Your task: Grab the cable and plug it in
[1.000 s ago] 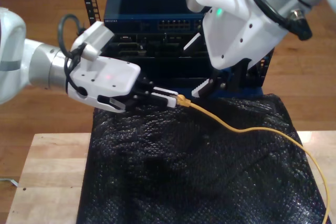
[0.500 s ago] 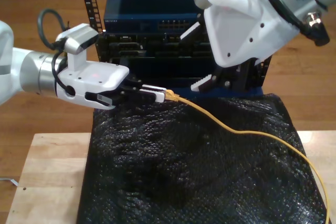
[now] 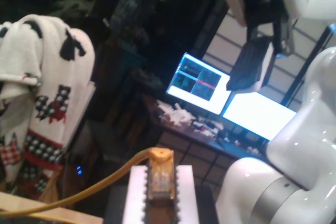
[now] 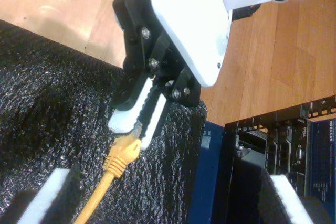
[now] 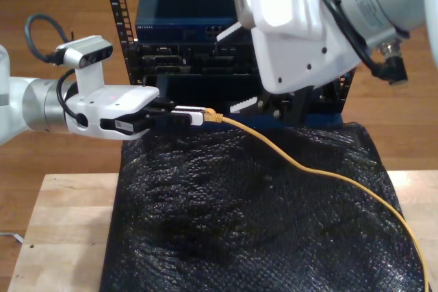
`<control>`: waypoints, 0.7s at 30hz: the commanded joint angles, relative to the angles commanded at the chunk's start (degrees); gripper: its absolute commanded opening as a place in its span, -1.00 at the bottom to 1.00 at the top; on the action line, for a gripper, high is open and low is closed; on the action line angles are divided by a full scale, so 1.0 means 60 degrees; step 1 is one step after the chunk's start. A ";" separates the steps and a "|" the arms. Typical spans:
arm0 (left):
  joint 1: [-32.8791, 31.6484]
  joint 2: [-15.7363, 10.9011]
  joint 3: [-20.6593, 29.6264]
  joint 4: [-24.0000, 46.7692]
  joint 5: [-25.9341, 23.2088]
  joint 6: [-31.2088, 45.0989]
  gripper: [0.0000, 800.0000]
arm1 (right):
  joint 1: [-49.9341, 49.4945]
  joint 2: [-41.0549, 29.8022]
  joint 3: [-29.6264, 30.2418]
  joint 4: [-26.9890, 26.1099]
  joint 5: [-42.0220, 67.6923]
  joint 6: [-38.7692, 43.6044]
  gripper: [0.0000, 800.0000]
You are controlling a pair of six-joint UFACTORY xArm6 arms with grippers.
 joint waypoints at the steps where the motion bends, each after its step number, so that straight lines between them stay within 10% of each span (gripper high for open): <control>1: 0.0000 0.0103 -0.0015 -0.0073 0.0132 0.0000 -0.99 | 0.0015 -0.0044 0.0044 0.0015 -0.0015 -0.0103 0.99; 21: 0.0000 0.0864 -0.0337 -0.0938 0.2081 -0.0381 -0.99 | 0.1319 -0.0864 0.1040 0.0015 -0.1919 -0.1377 0.93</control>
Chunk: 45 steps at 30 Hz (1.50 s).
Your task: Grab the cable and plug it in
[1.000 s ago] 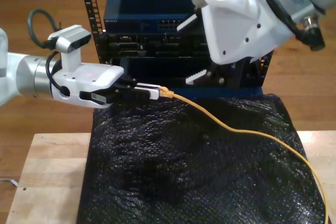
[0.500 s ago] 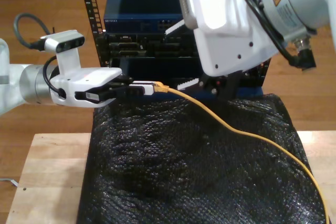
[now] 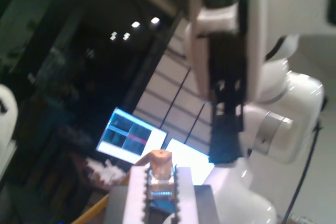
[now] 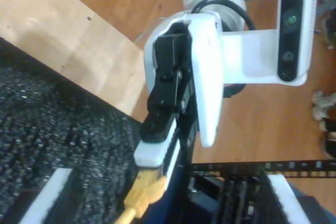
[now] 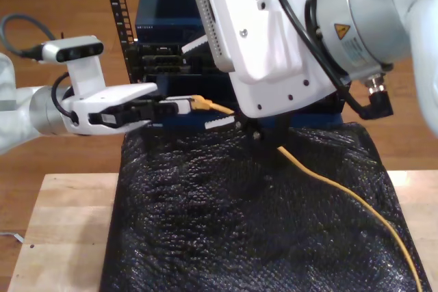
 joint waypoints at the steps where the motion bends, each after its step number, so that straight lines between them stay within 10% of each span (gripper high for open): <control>1: 0.0000 0.0029 0.0000 0.0000 0.0015 -0.0044 -0.99 | 0.0029 -0.0029 0.0029 0.0000 -0.0044 -0.0015 0.93; 18: 0.0015 0.0088 -0.0059 -0.0132 0.0571 -0.0718 -0.99 | 0.0674 -0.0352 0.0894 -0.0044 -0.1377 -0.0176 0.93; 45: 0.0088 0.0176 -0.0073 -0.0322 0.1040 -0.0967 -0.98 | 0.0864 -0.0337 0.1143 0.0000 -0.2007 -0.0117 0.07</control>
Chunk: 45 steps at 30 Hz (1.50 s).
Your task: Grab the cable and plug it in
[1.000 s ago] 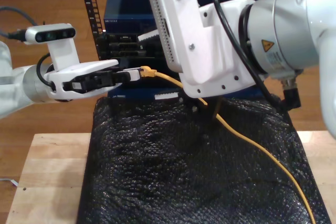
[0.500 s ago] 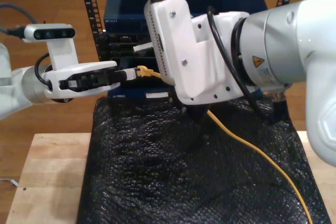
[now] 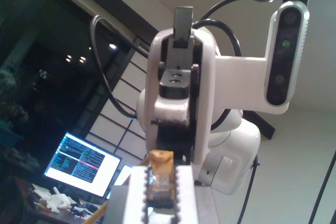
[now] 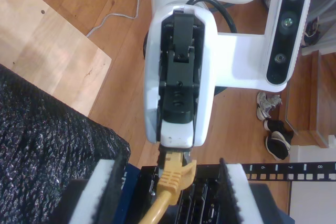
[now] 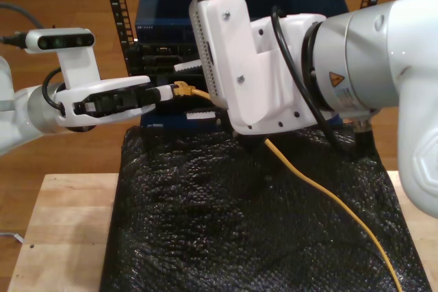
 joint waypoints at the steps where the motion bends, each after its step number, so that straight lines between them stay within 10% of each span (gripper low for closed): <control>1: 0.0000 0.0000 0.0000 0.0015 0.0000 0.0000 -0.98 | 0.0000 0.0000 0.0000 0.0000 0.0000 0.0000 -0.01; 45: -0.0059 0.0015 -0.0044 0.0015 0.0147 0.0000 -0.98 | 0.0000 0.0015 0.0029 0.0264 -0.0059 0.0059 -0.52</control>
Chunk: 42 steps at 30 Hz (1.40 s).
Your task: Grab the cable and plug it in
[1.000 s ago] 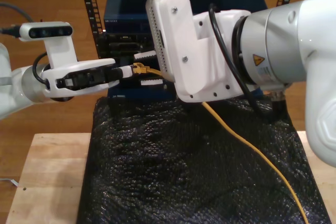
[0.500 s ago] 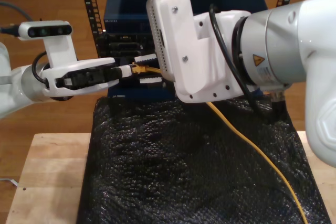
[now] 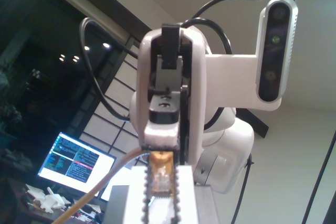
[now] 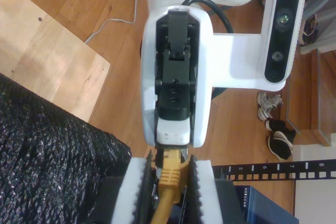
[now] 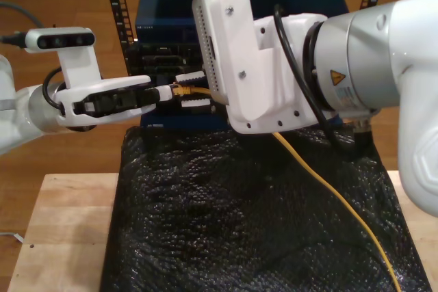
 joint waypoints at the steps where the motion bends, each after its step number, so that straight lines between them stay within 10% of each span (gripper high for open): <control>1: 0.0000 0.0000 0.0000 0.0000 -0.0015 0.0000 -0.98 | 0.0000 0.0000 0.0000 0.0000 0.0000 0.0000 -0.54; 16: 0.0000 0.0015 0.0000 0.0029 0.0015 -0.0015 -0.95 | -0.0015 -0.0103 0.0278 0.0176 -0.0659 0.0015 -0.99; 18: 0.0000 0.0015 0.0000 0.0029 0.0015 -0.0088 -0.76 | 0.0000 -0.0103 0.0278 0.0176 -0.0659 0.0029 -0.99; 21: 0.0000 0.0073 0.0059 -0.0029 0.0103 -0.0117 0.24 | -0.0015 -0.0103 0.0278 0.0234 -0.0659 0.0147 -0.99; 24: 0.0000 0.0161 0.0073 -0.0264 0.0117 -0.0103 0.70 | -0.0015 -0.0103 0.0278 0.0220 -0.0645 0.0381 -0.99; 42: 0.0059 0.0132 0.0073 -0.0293 -0.0791 -0.0088 0.99 | -0.0059 -0.0015 0.0073 0.0923 -0.0586 0.0425 -1.00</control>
